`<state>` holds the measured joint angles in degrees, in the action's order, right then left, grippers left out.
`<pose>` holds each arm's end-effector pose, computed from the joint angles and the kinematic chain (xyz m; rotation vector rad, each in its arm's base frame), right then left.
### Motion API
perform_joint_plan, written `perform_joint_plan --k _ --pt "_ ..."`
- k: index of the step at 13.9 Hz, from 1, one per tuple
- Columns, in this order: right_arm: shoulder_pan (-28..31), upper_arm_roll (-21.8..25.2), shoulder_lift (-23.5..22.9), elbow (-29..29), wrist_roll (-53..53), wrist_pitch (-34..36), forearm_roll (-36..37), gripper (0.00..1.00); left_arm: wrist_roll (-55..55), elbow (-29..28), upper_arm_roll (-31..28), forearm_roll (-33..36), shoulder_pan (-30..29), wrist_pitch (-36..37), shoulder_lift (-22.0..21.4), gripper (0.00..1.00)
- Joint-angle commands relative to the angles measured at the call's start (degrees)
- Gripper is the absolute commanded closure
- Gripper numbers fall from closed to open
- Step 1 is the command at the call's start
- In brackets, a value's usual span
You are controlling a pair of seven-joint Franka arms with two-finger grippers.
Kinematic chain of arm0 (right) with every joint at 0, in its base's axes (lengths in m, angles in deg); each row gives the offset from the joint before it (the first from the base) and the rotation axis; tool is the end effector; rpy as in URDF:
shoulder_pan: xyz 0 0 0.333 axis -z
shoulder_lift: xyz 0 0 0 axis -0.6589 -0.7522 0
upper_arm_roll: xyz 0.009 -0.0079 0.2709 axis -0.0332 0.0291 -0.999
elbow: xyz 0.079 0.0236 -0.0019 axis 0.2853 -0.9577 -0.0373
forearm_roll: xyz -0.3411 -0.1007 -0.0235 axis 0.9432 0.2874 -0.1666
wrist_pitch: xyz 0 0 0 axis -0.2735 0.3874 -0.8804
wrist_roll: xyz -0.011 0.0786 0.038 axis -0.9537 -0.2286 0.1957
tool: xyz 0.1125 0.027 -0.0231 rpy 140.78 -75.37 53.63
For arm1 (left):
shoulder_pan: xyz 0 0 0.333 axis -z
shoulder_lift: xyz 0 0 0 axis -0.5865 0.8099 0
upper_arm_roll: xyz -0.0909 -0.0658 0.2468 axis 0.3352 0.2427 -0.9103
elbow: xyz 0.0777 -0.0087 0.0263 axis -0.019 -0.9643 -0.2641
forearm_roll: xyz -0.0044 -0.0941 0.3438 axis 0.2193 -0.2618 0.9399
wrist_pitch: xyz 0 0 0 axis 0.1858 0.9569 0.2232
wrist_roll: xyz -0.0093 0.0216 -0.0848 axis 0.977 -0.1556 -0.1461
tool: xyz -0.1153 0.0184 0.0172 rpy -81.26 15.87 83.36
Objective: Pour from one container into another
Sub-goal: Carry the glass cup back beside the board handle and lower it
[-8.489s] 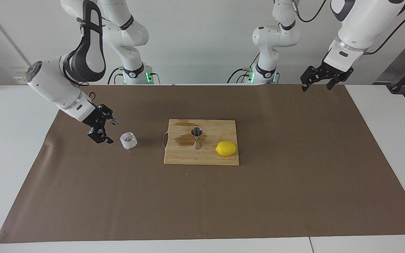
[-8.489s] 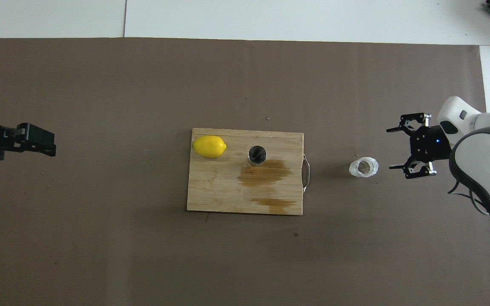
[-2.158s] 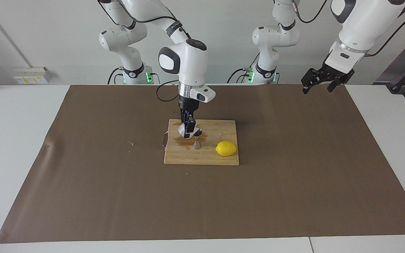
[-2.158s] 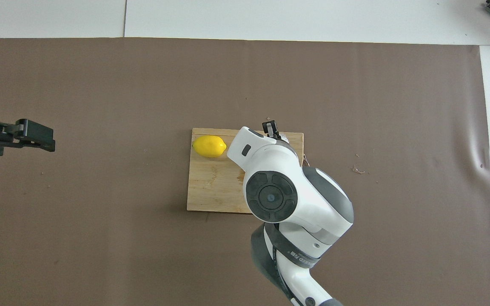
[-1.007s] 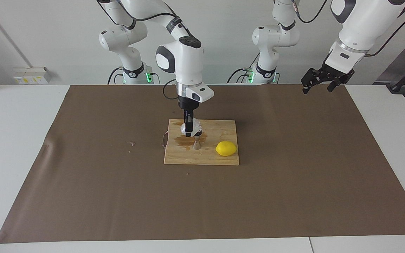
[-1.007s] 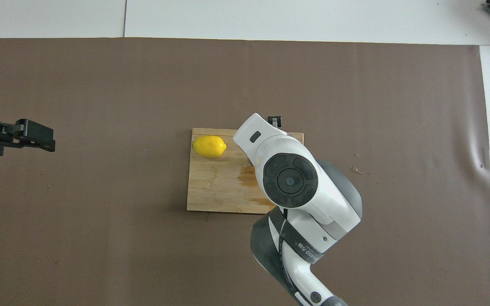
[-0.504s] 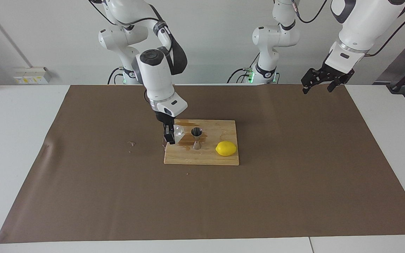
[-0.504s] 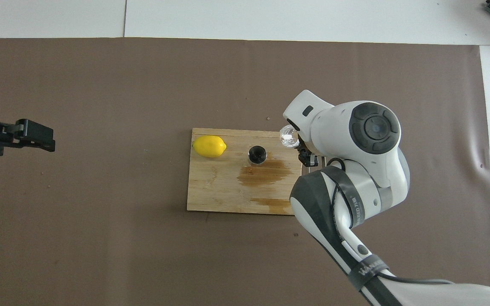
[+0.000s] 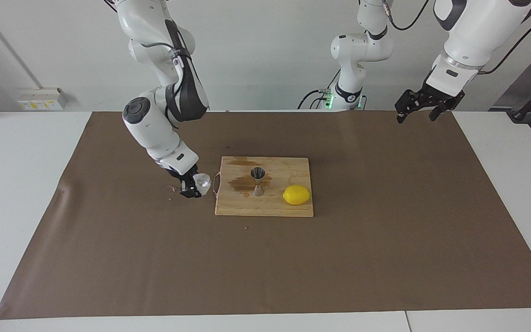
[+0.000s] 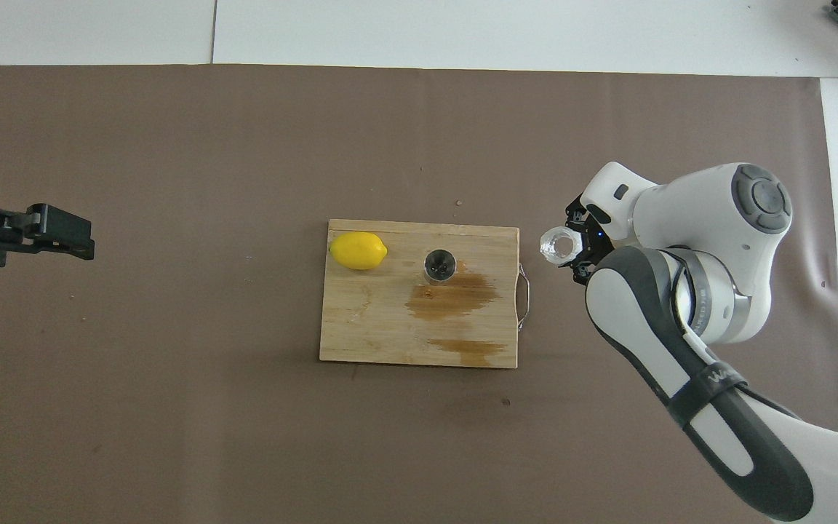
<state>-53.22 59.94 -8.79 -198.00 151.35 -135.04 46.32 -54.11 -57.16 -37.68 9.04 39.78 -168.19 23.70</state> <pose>0.5455 0.1057 0.3259 -2.0248 -2.1955 -0.3279 0.5011 -0.0532 0.5721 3.1332 0.0248 -0.1037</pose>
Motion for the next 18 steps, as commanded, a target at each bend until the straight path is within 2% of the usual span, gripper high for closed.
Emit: perform_joint_plan --k 1,3,11,12,13,18 --pt "3.82 -0.71 0.07 -4.76 9.29 -3.76 -5.59 1.0 0.13 -0.84 -0.31 0.73 0.26 -0.66 -0.84 0.0" --pt "5.32 -0.62 0.24 -7.76 13.78 -5.87 -9.64 1.0 0.22 -0.84 -0.31 0.73 0.26 -0.66 -0.84 0.0" --pt "12.09 -0.62 1.47 -14.27 20.03 -5.88 -10.09 0.98 0.13 -0.84 -0.31 0.73 0.26 -0.66 -0.84 0.0" --pt "12.44 -0.62 1.47 -14.19 20.39 -5.7 -10.09 0.68 0.13 -0.84 -0.31 0.73 0.26 -0.66 -0.84 0.0" --pt "12.54 -0.62 1.47 -14.1 20.39 -5.27 -10.09 0.01 0.22 -0.84 -0.31 0.73 0.26 -0.66 -0.84 0.0" --pt "14.55 -0.27 2.52 -10.94 19.08 -0.35 -10.09 0.0 0.13 -0.84 -0.31 0.73 0.26 -0.66 -0.84 0.0"
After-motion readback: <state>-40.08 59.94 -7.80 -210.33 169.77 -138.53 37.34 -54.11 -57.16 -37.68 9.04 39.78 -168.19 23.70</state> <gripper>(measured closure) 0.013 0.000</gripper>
